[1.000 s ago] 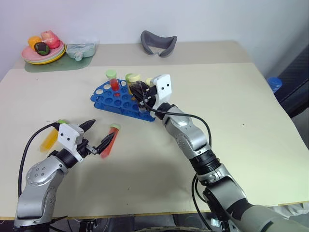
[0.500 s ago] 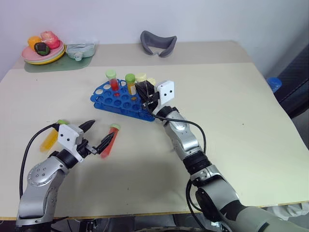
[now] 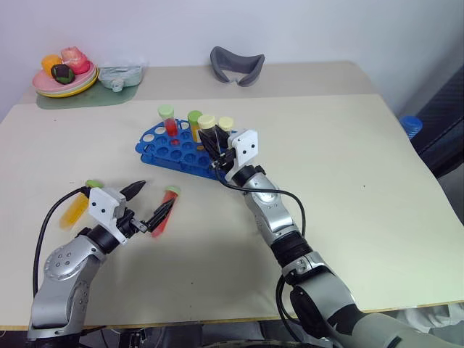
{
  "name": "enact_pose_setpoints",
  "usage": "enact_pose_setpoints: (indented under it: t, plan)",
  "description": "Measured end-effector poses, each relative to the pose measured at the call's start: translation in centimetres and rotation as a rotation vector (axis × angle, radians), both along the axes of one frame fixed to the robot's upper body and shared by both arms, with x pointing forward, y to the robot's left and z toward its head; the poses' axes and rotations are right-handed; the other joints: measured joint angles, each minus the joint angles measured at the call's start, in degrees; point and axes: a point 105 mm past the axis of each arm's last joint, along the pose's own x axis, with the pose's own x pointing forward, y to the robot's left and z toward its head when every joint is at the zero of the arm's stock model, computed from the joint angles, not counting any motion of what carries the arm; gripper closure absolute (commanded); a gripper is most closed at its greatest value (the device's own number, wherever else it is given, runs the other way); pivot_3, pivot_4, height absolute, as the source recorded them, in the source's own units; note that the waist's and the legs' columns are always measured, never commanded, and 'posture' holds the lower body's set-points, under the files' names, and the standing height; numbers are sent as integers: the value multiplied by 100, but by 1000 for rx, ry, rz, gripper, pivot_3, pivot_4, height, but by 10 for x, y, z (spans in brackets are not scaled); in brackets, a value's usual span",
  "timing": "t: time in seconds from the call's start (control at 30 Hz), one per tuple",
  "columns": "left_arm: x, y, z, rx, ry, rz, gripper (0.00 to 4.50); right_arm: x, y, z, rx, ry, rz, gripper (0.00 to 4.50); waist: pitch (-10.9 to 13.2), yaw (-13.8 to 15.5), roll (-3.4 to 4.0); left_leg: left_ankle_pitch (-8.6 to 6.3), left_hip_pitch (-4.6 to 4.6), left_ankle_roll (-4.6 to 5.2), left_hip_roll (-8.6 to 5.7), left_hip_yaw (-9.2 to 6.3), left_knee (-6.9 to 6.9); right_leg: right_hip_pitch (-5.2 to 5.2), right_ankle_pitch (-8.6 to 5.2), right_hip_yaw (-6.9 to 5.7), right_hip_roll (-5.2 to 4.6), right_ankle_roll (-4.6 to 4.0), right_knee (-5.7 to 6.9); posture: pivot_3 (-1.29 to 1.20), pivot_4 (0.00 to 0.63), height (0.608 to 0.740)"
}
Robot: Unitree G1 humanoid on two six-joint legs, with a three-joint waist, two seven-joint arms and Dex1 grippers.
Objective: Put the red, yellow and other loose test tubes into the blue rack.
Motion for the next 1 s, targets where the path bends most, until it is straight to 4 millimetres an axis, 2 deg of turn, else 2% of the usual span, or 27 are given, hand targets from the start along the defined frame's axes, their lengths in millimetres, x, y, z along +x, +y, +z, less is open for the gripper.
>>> enact_pose_setpoints:
  t: [0.8, 0.87, 0.9, 1.0]
  plan:
    - [0, -17, 8, -19, -3, -62, 0, 4, -9, -9, 8, -14, -51, 3670, 0, 16, 0, 4, 5, -7, 0, -2, 2, 2, -1, -3, 0, -2, 12, 0, 150, 740]
    - [0, -19, 9, -18, -4, -65, 0, 4, -9, -9, 7, -15, -47, 2626, 0, 17, 0, 4, 5, -7, 0, -2, 3, 2, -1, -3, 0, -2, 12, 0, 150, 740]
    - [0, -19, 10, -18, -3, -64, 0, 4, -9, -10, 7, -14, -48, 2323, 0, 15, 0, 4, 5, -7, 0, -2, 3, 2, -1, -3, 0, -2, 12, 0, 150, 740]
    - [0, -19, 10, -18, -1, -58, 0, 4, -11, -12, 10, -6, -57, 786, 0, 5, 0, 4, 5, -7, 0, -2, 2, 1, -1, -3, 0, -2, 15, 0, 150, 740]
